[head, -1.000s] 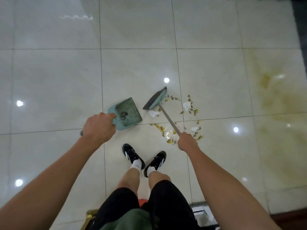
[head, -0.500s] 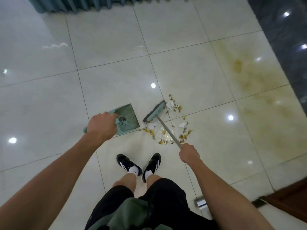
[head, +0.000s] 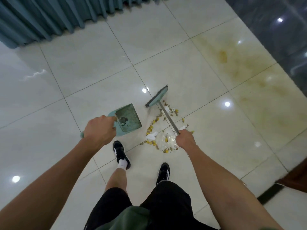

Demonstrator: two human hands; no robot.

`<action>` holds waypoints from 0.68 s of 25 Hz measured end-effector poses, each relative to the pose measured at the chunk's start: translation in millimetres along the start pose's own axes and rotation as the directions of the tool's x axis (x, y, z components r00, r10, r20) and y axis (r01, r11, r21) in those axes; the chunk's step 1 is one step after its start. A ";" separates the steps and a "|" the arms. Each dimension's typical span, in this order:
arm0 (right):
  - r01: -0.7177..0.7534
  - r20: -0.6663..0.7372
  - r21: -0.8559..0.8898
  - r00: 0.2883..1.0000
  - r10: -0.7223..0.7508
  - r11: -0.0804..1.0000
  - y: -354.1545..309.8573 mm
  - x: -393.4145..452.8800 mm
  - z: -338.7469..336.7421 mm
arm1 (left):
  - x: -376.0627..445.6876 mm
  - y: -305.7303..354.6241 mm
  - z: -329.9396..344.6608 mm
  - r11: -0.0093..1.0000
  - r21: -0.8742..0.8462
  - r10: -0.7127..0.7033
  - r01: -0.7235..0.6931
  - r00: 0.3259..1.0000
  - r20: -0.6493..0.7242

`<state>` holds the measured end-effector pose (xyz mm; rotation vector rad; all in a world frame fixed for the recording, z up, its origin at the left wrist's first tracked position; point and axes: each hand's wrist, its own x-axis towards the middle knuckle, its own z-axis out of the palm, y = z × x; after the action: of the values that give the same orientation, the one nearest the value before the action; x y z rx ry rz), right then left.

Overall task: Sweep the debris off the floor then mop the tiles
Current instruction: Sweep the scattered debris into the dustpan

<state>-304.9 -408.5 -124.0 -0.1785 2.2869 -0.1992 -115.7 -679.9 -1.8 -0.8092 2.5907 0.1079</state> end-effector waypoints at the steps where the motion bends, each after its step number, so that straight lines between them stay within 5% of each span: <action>1: -0.039 0.006 0.039 0.999 0.039 0.998 -12.1 5.3 3.6 | 15.1 -9.3 -1.3 1.000 -0.001 0.031 -0.031 1.000 0.006; 11: -0.411 0.140 0.332 0.912 0.386 0.849 -52.3 -51.0 96.2 | 94.4 -58.2 -9.9 0.941 0.040 0.330 -0.335 0.939 0.098; 17: -0.464 0.216 0.394 0.886 0.411 0.793 -48.0 -116.7 151.7 | 72.4 -52.5 1.2 0.922 0.046 0.378 -0.384 0.921 0.100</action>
<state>-111.2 -445.9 -128.9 0.5608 2.0351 -0.4369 -139.6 -761.2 -30.4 -0.2599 2.6179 0.1678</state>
